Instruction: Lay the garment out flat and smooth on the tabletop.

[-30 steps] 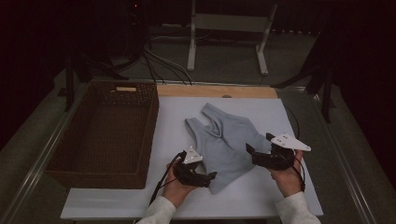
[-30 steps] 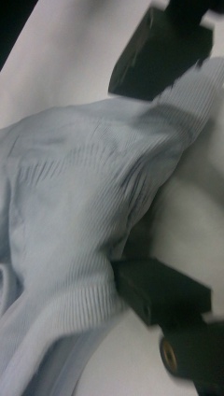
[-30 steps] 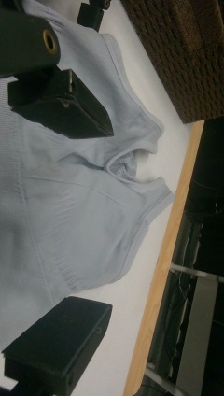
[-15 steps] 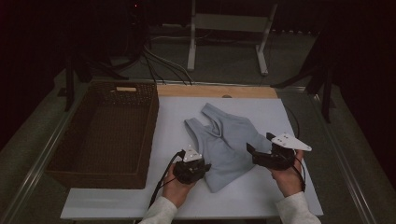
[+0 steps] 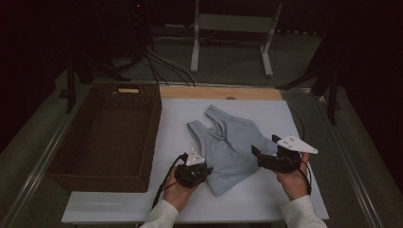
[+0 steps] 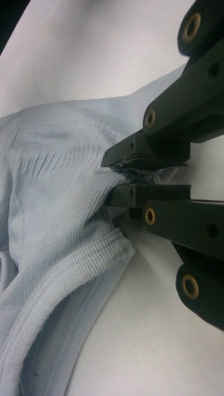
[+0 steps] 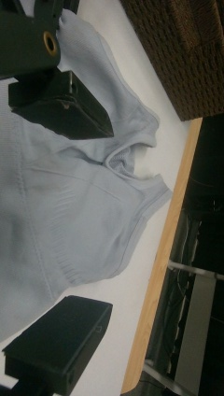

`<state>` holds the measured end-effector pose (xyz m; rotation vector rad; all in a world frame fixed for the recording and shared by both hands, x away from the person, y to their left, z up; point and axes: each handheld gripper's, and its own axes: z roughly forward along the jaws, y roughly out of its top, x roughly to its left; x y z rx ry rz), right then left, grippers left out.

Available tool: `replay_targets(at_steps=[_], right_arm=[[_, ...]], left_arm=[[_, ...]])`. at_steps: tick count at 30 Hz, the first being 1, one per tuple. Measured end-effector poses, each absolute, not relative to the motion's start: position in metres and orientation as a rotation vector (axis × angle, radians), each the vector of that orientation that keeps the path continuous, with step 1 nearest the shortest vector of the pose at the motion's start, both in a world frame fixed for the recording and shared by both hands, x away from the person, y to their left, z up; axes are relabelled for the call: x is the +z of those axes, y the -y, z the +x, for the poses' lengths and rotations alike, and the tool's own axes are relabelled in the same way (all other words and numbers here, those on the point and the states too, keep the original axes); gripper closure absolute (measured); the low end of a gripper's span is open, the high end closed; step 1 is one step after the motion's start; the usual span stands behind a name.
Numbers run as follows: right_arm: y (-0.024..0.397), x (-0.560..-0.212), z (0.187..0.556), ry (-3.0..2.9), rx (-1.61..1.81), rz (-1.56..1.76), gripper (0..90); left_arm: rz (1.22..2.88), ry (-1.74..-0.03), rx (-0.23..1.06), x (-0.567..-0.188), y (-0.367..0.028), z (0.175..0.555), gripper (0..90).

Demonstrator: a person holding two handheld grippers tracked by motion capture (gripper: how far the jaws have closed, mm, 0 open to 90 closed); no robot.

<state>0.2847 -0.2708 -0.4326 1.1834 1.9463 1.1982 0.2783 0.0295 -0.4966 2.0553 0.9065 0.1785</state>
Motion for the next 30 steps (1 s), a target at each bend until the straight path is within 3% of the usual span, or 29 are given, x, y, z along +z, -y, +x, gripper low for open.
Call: replay_targets(at_steps=[30], right_arm=[[0.284,-0.431,0.288,-1.892,1.194,1.223,14.4]], left_arm=[[2.008,-0.971,0.219,-0.487,-0.06,0.286,83.3]])
